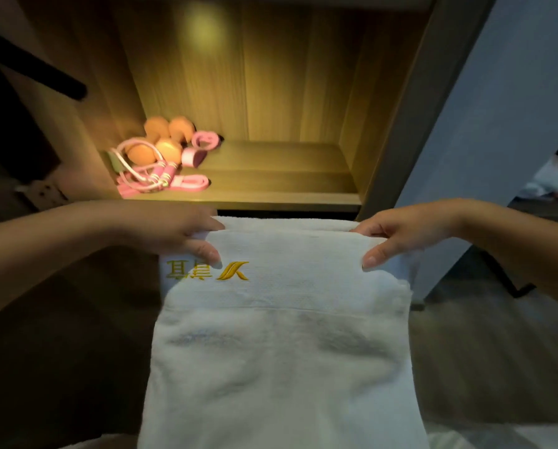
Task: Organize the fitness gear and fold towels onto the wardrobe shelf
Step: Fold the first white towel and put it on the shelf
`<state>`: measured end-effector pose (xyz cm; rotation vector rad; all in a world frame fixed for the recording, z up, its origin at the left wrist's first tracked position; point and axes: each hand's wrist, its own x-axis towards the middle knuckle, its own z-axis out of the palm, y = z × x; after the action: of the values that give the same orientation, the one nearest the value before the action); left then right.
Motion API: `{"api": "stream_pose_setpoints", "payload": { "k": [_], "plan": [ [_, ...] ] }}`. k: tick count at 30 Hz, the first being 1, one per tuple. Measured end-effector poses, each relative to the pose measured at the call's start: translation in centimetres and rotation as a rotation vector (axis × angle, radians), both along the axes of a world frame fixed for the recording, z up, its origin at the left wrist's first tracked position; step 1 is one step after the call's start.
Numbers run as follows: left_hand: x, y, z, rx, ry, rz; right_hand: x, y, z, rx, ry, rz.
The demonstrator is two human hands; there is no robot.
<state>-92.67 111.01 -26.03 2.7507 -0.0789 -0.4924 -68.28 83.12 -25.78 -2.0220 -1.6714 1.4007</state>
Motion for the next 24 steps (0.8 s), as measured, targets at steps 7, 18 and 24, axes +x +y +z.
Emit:
{"api": "stream_pose_setpoints", "payload": {
  "k": [7,18,24],
  "plan": [
    [-5.6,-3.9,7.7,0.428,-0.462,-0.133,-5.9,-6.5,7.9,0.394,-0.386,-0.047],
    [-8.5,-9.0,10.4,0.784,-0.567,-0.178,-8.8,-10.5,9.1,0.659,-0.727,0.025],
    [-8.5,-8.5,9.2,0.62,-0.39,-0.02,-8.2,-10.8,7.3,0.625,-0.501,-0.09]
  ]
}}
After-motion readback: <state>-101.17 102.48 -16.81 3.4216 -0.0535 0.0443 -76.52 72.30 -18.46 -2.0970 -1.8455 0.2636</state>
